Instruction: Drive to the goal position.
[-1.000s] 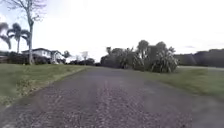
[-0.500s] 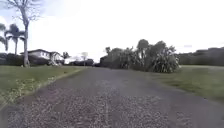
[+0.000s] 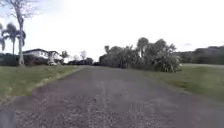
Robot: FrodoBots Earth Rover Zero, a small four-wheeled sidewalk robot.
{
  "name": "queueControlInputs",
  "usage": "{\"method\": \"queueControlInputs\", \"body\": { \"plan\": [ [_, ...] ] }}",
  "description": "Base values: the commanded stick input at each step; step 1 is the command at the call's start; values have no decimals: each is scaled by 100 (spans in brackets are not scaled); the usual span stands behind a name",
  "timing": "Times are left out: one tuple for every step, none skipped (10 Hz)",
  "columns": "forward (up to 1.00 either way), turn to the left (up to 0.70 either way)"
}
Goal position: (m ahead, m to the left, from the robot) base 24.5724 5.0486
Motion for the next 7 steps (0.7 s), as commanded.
{"method": "queueControlInputs", "body": {
  "plan": [
    [70,0],
    [70,0],
    [70,0],
    [70,0],
    [70,0],
    [70,0],
    [70,0]
  ]
}}
